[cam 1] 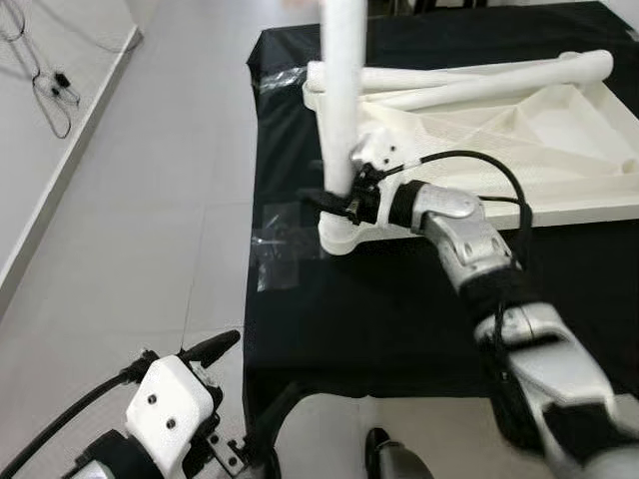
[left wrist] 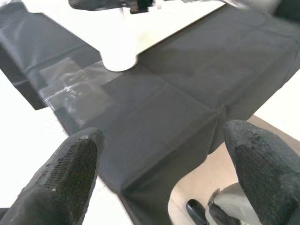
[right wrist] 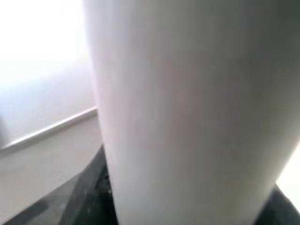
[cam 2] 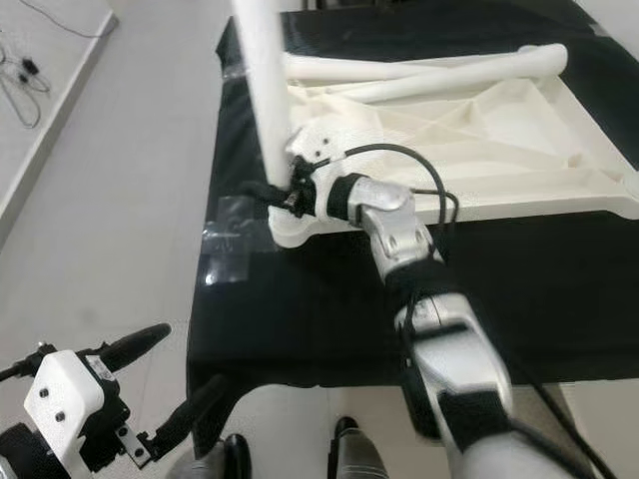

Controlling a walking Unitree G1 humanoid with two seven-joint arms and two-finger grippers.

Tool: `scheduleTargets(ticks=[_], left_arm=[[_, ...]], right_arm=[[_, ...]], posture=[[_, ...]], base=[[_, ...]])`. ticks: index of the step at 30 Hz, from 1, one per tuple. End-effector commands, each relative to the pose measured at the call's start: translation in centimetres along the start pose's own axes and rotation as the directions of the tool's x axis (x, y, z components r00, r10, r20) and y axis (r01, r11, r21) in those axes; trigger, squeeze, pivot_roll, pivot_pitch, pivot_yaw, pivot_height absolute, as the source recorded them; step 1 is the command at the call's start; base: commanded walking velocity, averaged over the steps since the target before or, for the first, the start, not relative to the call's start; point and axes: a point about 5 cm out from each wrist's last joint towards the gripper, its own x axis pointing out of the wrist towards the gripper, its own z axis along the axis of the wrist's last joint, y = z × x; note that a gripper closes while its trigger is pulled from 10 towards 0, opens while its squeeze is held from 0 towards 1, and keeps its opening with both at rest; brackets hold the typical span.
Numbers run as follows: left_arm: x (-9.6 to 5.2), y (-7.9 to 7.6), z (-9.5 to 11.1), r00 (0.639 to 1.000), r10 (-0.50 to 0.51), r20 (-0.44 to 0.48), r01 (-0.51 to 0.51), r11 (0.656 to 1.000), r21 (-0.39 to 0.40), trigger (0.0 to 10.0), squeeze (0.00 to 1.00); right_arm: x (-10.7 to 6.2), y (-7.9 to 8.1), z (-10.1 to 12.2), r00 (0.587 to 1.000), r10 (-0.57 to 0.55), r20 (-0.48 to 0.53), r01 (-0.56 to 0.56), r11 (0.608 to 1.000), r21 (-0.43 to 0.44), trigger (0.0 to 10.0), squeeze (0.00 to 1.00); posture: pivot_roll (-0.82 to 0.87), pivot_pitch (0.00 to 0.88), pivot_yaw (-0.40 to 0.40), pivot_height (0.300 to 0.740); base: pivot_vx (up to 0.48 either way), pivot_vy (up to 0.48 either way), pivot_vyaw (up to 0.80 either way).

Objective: Building children table

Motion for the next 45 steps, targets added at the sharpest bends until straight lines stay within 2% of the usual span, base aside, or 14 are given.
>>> scheduleTargets(ticks=[1,2,3,5,6,8,13,20,33,34,40,41,44,45], left_arm=[[-0.1,-0.2,-0.1,1.0,-0.018,-0.011,0.018,1.0,-0.004,10.0,0.0],[-0.1,-0.1,-0.1,1.0,-0.016,-0.014,0.016,1.0,-0.003,10.0,0.0],[-0.1,-0.1,-0.1,1.0,-0.016,-0.014,0.016,1.0,-0.003,10.0,0.0],[0.0,-0.1,-0.1,1.0,-0.015,-0.018,0.015,1.0,-0.002,10.0,0.0],[0.1,-0.1,-0.1,1.0,-0.015,-0.02,0.015,1.0,-0.001,10.0,0.0],[0.2,-0.2,-0.1,1.0,-0.015,-0.021,0.015,1.0,0.0,10.0,0.0],[0.4,-0.2,-0.1,1.0,-0.013,-0.02,0.013,1.0,0.003,10.0,0.0],[0.5,-0.2,-0.1,1.0,-0.004,-0.019,0.004,1.0,0.013,10.0,0.0],[0.8,0.0,-0.1,1.0,-0.003,-0.022,0.003,1.0,0.018,10.0,0.0],[0.8,0.0,-0.1,1.0,-0.003,-0.023,0.003,1.0,0.018,10.0,0.0],[0.8,0.0,-0.2,1.0,-0.001,-0.024,0.001,1.0,0.02,10.0,0.0],[0.9,0.0,-0.2,1.0,-0.001,-0.024,0.001,1.0,0.02,10.0,0.0],[0.9,0.0,-0.2,1.0,-0.001,-0.023,0.001,1.0,0.02,10.0,0.0],[0.9,0.0,-0.2,1.0,-0.001,-0.023,0.001,1.0,0.02,10.0,0.0]], right_arm=[[-1.7,0.8,-4.7,0.958,-0.089,-0.273,0.104,0.994,0.042,10.0,0.0],[-2.8,3.7,-5.1,0.947,-0.126,-0.296,0.155,0.985,0.075,10.0,0.0],[-2.8,3.7,-5.1,0.947,-0.126,-0.296,0.155,0.985,0.075,10.0,0.0],[-3.2,7.5,-5.1,0.937,-0.16,-0.31,0.215,0.964,0.154,10.0,0.0],[-2.4,8.5,-5.0,0.941,-0.16,-0.299,0.218,0.961,0.17,10.0,0.0],[-1.7,9.0,-4.9,0.942,-0.16,-0.295,0.217,0.961,0.173,10.0,0.0],[-0.4,8.9,-4.5,0.938,-0.181,-0.296,0.239,0.955,0.175,10.0,0.0],[-1.0,8.3,-4.5,0.91,-0.241,-0.338,0.32,0.926,0.202,10.0,0.0],[-0.9,7.2,-4.1,0.907,-0.29,-0.304,0.364,0.904,0.223,10.0,0.0],[-0.8,7.2,-3.8,0.919,-0.274,-0.284,0.348,0.903,0.254,10.0,1.0],[0.2,7.0,-1.8,0.97,-0.189,-0.151,0.234,0.895,0.381,10.0,1.0],[0.6,6.8,-1.0,0.988,-0.13,-0.088,0.154,0.909,0.387,10.0,0.71],[0.9,6.7,-0.4,0.995,-0.089,-0.05,0.102,0.918,0.383,10.0,0.71],[1.2,6.4,0.2,0.999,-0.037,-0.004,0.036,0.931,0.364,10.0,0.0]], posture=[[0.07,0.311,0.007,0.74],[0.07,0.309,0.011,0.74],[0.07,0.309,0.011,0.74],[0.08,0.298,0.021,0.74],[0.08,0.292,0.02,0.74],[0.08,0.288,0.02,0.74],[0.07,0.269,0.012,0.74],[0.07,0.257,0.007,0.74],[0.07,0.247,0.013,0.74],[0.07,0.246,0.014,0.74],[0.07,0.247,0.013,0.74],[0.07,0.246,0.012,0.74],[0.07,0.246,0.012,0.74],[0.07,0.245,0.01,0.74]], base=[[0.0,0.0,0.0],[0.0,0.0,0.0],[0.0,0.0,0.0],[0.0,0.0,0.0],[0.0,0.0,0.0],[0.0,0.0,0.0],[0.0,0.0,0.0],[0.0,0.0,0.0],[0.0,0.0,0.0],[0.0,0.0,0.0],[0.0,0.0,0.0],[0.0,0.0,0.0],[0.0,0.0,0.0],[0.0,0.0,0.0]])
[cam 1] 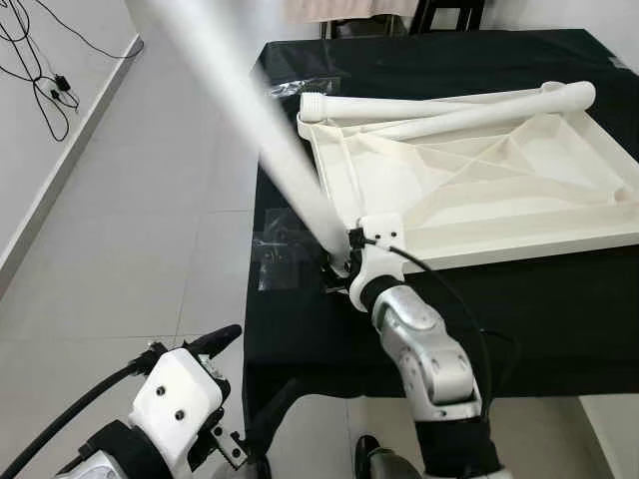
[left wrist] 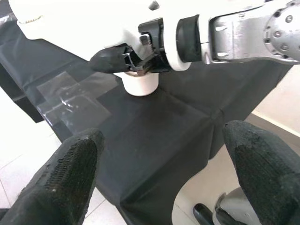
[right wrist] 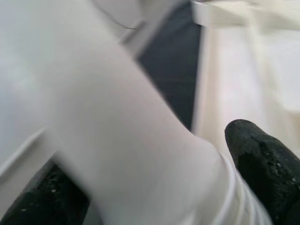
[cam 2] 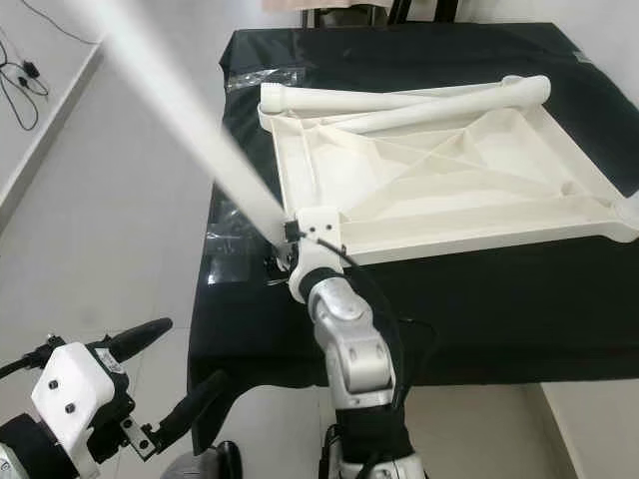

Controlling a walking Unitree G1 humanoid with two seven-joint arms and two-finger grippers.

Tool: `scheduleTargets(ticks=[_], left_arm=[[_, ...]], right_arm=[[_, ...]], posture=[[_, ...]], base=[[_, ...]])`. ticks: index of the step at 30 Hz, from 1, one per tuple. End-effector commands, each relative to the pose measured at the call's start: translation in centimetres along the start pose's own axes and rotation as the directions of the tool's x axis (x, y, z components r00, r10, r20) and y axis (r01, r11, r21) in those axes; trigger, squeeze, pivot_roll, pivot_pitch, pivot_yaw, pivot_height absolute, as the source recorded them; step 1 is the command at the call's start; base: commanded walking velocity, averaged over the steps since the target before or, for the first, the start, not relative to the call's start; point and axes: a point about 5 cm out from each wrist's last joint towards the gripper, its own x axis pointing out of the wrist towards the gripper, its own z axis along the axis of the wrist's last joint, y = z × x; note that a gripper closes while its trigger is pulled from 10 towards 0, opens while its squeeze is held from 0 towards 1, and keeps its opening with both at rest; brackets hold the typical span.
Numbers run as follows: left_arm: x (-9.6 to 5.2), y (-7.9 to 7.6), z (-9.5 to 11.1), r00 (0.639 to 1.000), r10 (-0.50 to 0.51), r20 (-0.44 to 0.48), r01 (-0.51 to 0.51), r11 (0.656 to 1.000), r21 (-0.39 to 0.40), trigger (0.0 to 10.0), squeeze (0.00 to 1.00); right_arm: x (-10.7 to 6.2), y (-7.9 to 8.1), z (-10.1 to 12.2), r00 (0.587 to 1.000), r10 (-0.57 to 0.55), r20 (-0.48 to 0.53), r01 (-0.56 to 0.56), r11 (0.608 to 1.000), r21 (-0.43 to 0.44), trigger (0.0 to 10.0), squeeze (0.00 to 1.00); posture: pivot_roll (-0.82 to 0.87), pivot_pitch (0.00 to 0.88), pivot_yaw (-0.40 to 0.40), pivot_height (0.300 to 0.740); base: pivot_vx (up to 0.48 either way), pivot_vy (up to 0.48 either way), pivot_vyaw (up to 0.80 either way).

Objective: Building children table

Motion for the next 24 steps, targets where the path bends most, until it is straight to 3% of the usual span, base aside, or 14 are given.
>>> scheduleTargets(ticks=[1,2,4,6,8,15,21,22,23,24], left_arm=[[0.0,-0.2,-0.4,1.0,-0.002,-0.024,0.002,1.0,-0.015,10.0,0.0],[0.0,-0.2,-0.4,1.0,-0.002,-0.022,0.001,1.0,-0.015,10.0,0.0],[0.0,-0.2,-0.4,1.0,-0.002,-0.022,0.001,1.0,-0.015,10.0,0.0],[0.1,-0.3,-0.4,1.0,0.0,-0.021,0.0,1.0,-0.015,10.0,0.0],[0.1,-0.3,-0.4,1.0,0.003,-0.02,-0.004,1.0,-0.014,10.0,0.0],[0.2,-0.3,-0.4,1.0,0.012,-0.019,-0.012,1.0,-0.011,10.0,0.0],[0.4,0.2,-0.6,0.999,0.036,-0.011,-0.037,0.999,-0.024,10.0,0.0],[0.5,0.3,-0.6,0.999,0.046,-0.007,-0.046,0.998,-0.031,10.0,0.0],[0.6,0.6,-0.7,0.998,0.059,-0.003,-0.059,0.997,-0.039,10.0,0.0],[0.6,0.6,-0.7,0.998,0.059,-0.003,-0.059,0.997,-0.039,10.0,0.0]], right_arm=[[1.3,2.0,2.9,0.982,0.157,0.106,-0.157,0.988,-0.005,10.0,0.0],[2.3,0.2,3.5,0.979,0.19,0.069,-0.178,0.973,-0.149,0.0,0.0],[2.3,0.2,3.5,0.979,0.19,0.069,-0.178,0.973,-0.149,0.0,0.0],[2.9,-1.2,4.3,0.984,0.168,0.055,-0.153,0.966,-0.208,0.0,0.0],[3.3,-1.8,5.4,0.986,0.147,0.077,-0.128,0.969,-0.212,0.0,0.0],[3.6,-2.1,5.6,0.99,0.122,0.07,-0.105,0.972,-0.209,0.0,0.0],[3.2,-1.1,4.9,0.983,0.15,0.108,-0.131,0.978,-0.161,0.0,0.0],[3.0,-1.1,4.7,0.98,0.157,0.12,-0.141,0.981,-0.13,1.4,0.0],[2.6,-1.0,4.3,0.979,0.161,0.128,-0.148,0.983,-0.106,10.0,0.0],[2.6,-1.0,4.3,0.979,0.161,0.128,-0.148,0.983,-0.106,10.0,0.0]], posture=[[0.07,0.244,0.009,0.74],[0.07,0.245,0.003,0.74],[0.07,0.245,0.003,0.74],[0.08,0.242,-0.005,0.74],[0.07,0.239,-0.012,0.74],[0.08,0.235,-0.015,0.74],[0.08,0.214,-0.011,0.74],[0.08,0.211,-0.01,0.74],[0.08,0.2,-0.009,0.74],[0.08,0.2,-0.009,0.74]], base=[[0.0,0.0,0.0],[0.0,0.0,0.0],[0.0,0.0,0.0],[0.0,0.0,0.0],[0.0,0.0,0.0],[0.0,0.0,0.0],[0.0,0.0,0.0],[0.0,0.0,0.0],[0.0,0.0,0.0],[0.0,0.0,0.0]])
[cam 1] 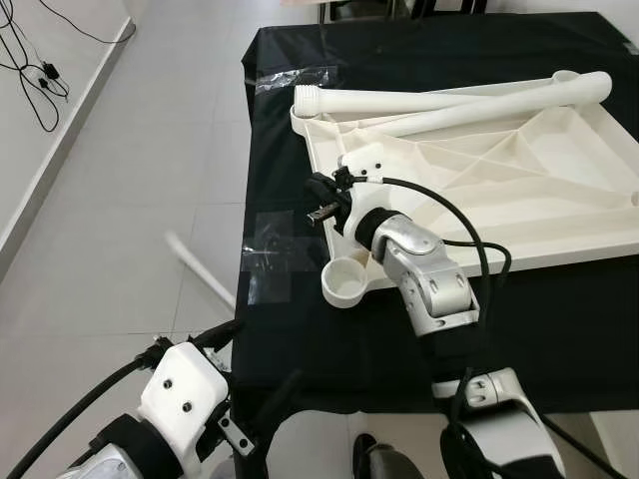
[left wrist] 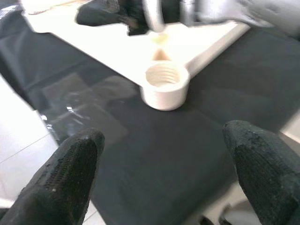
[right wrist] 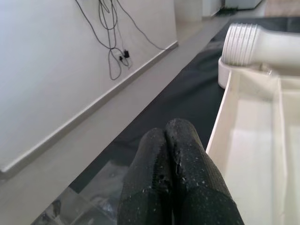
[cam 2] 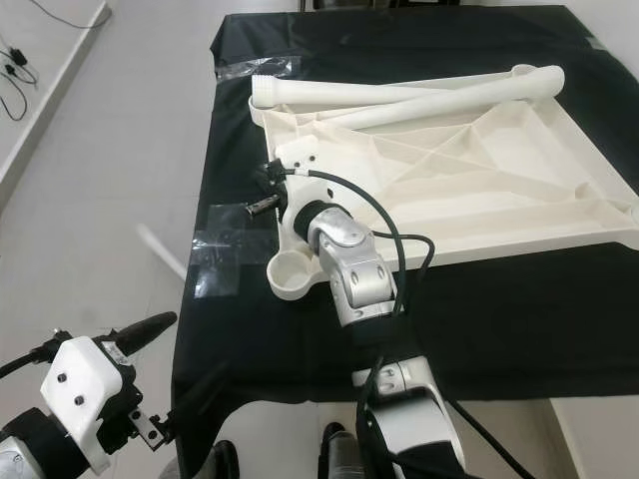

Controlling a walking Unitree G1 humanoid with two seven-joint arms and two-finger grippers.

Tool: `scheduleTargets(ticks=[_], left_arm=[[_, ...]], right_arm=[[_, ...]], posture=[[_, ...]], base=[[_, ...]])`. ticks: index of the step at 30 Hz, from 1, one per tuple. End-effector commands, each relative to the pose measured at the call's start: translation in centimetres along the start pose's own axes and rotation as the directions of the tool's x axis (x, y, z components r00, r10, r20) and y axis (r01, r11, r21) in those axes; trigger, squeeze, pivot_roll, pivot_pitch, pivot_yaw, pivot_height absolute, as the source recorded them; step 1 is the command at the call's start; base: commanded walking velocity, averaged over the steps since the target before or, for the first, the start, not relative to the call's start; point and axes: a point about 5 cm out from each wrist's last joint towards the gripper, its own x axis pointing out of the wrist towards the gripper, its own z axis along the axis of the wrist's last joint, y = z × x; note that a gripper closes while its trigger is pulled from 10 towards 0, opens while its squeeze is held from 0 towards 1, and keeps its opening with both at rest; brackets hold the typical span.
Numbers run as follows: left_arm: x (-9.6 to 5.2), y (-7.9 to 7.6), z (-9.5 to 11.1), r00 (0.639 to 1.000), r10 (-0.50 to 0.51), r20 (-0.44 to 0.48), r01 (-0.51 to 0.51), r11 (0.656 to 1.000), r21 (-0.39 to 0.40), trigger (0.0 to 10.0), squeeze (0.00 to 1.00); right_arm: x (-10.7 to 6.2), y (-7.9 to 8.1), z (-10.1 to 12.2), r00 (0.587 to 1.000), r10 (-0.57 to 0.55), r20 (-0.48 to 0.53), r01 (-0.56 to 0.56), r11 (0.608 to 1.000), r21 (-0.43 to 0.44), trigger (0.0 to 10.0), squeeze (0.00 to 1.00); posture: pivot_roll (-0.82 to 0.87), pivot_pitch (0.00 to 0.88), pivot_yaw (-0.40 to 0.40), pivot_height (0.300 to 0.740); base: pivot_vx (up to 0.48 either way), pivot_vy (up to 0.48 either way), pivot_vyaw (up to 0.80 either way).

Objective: Building children table

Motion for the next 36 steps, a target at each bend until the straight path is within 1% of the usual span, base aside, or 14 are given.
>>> scheduleTargets(ticks=[1,5,6,7,10,14,18,22,24,25,26,27,34,36], left_arm=[[0.0,0.4,-0.6,0.999,0.028,-0.02,-0.028,0.999,-0.03,10.0,0.0],[0.2,0.8,-0.7,0.999,0.049,-0.016,-0.05,0.998,-0.043,10.0,0.0],[0.8,2.4,-1.0,0.989,0.145,-0.008,-0.145,0.985,-0.095,10.0,0.0],[0.8,2.4,-1.0,0.989,0.145,-0.008,-0.145,0.985,-0.095,10.0,0.0],[1.3,3.4,-1.2,0.979,0.204,-0.006,-0.203,0.972,-0.116,10.0,0.0],[1.9,4.8,-1.5,0.958,0.285,-0.005,-0.285,0.954,-0.097,10.0,0.0],[2.1,5.7,-1.7,0.935,0.355,-0.001,-0.355,0.934,-0.051,10.0,0.0],[2.5,6.0,-1.9,0.928,0.373,-0.004,-0.373,0.927,-0.035,10.0,0.0],[2.9,6.4,-2.1,0.918,0.396,-0.01,-0.396,0.918,0.005,10.0,0.0],[2.9,6.4,-2.1,0.918,0.396,-0.01,-0.396,0.918,0.005,10.0,0.0],[3.1,6.5,-2.2,0.914,0.405,-0.019,-0.405,0.914,0.029,10.0,0.0],[3.2,6.3,-2.6,0.912,0.408,-0.035,-0.407,0.912,0.046,10.0,0.0],[2.8,5.6,-3.3,0.906,0.421,-0.054,-0.422,0.907,-0.009,10.0,0.0],[2.5,5.2,-3.9,0.903,0.426,-0.061,-0.428,0.902,-0.044,10.0,0.0]], right_arm=[[-0.6,0.3,-0.4,1.0,0.008,0.018,-0.009,0.999,0.049,10.0,0.0],[-1.0,0.4,-0.8,1.0,0.008,0.012,-0.008,0.998,0.062,10.0,0.0],[-2.2,0.8,-1.5,1.0,0.026,0.012,-0.027,0.998,0.065,10.0,0.0],[-2.2,0.8,-1.5,1.0,0.026,0.012,-0.027,0.998,0.065,10.0,0.0],[-2.9,0.9,-1.8,0.999,0.037,0.015,-0.038,0.997,0.063,10.0,0.0],[-3.7,0.1,-2.0,0.999,0.016,0.029,-0.019,0.995,0.102,10.0,0.0],[-4.3,-0.6,-2.4,0.999,-0.02,0.024,0.017,0.994,0.105,10.0,0.0],[-4.6,-0.9,-2.6,0.999,-0.037,0.019,0.035,0.994,0.104,10.0,0.0],[-5.1,-1.3,-2.9,0.998,-0.065,0.009,0.063,0.993,0.099,10.0,0.0],[-5.1,-1.3,-2.9,0.998,-0.065,0.009,0.063,0.993,0.099,10.0,0.0],[-5.6,-1.5,-3.2,0.997,-0.08,0.0,0.08,0.993,0.091,10.0,0.0],[-6.6,-1.7,-3.9,0.994,-0.109,-0.026,0.111,0.991,0.078,10.0,0.0],[-8.2,-1.8,-4.6,0.989,-0.145,-0.042,0.147,0.986,0.072,10.0,0.0],[-8.8,-1.9,-4.9,0.981,-0.186,-0.055,0.19,0.979,0.07,10.0,0.0]], posture=[[0.07,0.189,-0.007,0.74],[0.07,0.181,-0.006,0.74],[0.05,0.14,0.0,0.74],[0.05,0.14,0.0,0.74],[0.05,0.124,0.001,0.74],[0.04,0.085,0.002,0.74],[0.04,0.056,0.005,0.74],[0.03,0.038,0.009,0.74],[0.03,0.025,0.014,0.74],[0.03,0.025,0.014,0.74],[0.02,0.015,0.016,0.74],[0.02,0.006,0.018,0.74],[0.02,0.0,0.024,0.74],[0.02,0.0,0.024,0.74]], base=[[0.0,0.0,0.0],[0.0,0.0,0.0],[0.0,0.0,0.0],[0.0,0.0,0.0],[0.0,0.0,0.27],[0.0,0.0,0.8],[0.0,0.0,0.8],[0.0,0.0,0.8],[0.0,0.0,0.8],[0.0,0.0,0.8],[0.0,0.0,0.8],[0.0,0.0,0.8],[0.0,0.0,0.72],[0.189,0.0,0.0]])
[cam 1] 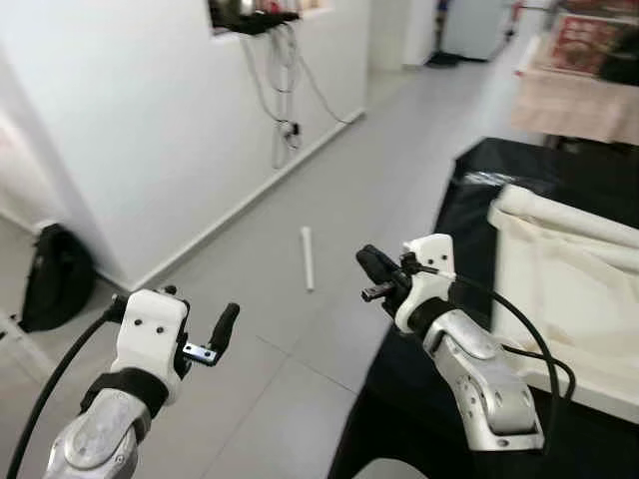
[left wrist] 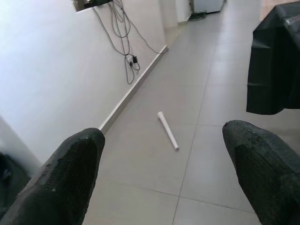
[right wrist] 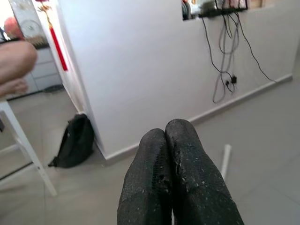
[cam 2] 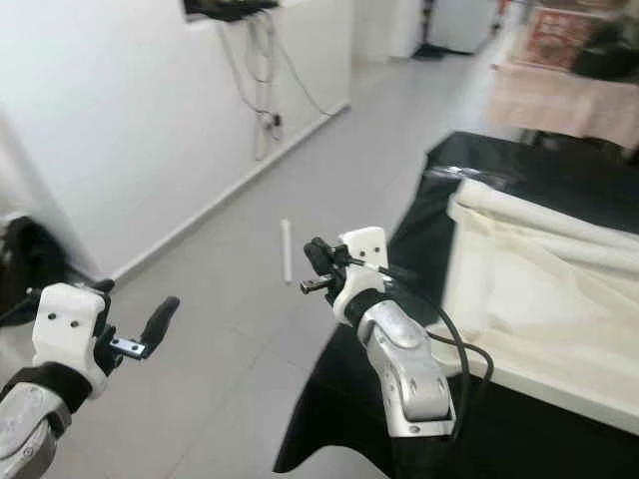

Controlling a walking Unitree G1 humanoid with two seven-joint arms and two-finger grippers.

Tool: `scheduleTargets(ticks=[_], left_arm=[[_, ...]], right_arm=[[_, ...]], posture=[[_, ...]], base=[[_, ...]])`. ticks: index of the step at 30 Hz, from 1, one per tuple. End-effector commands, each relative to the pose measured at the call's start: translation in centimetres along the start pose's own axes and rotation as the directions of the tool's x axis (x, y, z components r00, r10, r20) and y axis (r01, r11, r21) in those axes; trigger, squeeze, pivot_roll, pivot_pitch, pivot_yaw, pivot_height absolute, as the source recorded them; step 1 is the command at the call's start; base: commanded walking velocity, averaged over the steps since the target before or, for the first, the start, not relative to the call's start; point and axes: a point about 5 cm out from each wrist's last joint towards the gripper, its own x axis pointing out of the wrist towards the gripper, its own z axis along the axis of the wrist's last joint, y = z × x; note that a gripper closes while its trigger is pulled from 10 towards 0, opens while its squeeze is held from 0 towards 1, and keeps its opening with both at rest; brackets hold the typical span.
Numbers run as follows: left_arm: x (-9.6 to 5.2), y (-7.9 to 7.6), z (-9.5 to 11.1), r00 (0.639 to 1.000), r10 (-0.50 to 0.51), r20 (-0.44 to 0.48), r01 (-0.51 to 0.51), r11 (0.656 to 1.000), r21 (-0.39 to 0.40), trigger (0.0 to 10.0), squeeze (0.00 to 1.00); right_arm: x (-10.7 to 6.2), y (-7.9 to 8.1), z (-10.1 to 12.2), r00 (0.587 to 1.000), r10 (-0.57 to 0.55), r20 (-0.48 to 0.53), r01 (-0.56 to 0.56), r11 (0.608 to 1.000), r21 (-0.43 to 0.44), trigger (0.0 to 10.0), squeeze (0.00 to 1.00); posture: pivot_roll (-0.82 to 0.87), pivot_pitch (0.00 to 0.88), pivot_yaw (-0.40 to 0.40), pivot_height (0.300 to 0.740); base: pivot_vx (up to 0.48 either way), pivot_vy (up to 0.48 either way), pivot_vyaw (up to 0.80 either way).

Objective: Building children table

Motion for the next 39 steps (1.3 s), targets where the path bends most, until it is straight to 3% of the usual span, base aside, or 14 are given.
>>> scheduleTargets(ticks=[1,3,8,39], left_arm=[[0.0,-0.3,-0.4,1.0,-0.002,0.001,0.002,1.0,-0.014,10.0,0.0],[-0.1,-0.6,-1.0,1.0,0.002,-0.003,-0.002,0.999,-0.048,10.0,0.0],[0.6,-0.4,-1.1,1.0,0.002,0.016,-0.001,0.999,-0.043,10.0,0.0],[0.9,-0.6,-1.2,0.998,-0.023,0.06,0.027,0.998,-0.061,10.0,0.0]], right_arm=[[-0.6,-0.2,-0.2,0.999,-0.036,-0.009,0.036,0.999,-0.008,10.0,0.0],[-1.2,-0.3,-0.6,0.998,-0.056,-0.025,0.056,0.998,-0.01,10.0,0.0],[-1.7,-0.7,-0.7,0.997,-0.069,-0.028,0.068,0.998,-0.017,10.0,0.0],[-1.4,-0.8,-0.7,0.999,-0.031,-0.038,0.032,0.999,0.021,10.0,0.0]], posture=[[0.02,0.0,0.024,0.74],[0.02,0.0,0.021,0.74],[0.01,0.0,0.028,0.74],[0.01,0.0,0.018,0.74]], base=[[0.379,0.0,0.0],[0.412,0.0,0.0],[0.387,0.0,0.0],[0.358,0.0,0.0]])
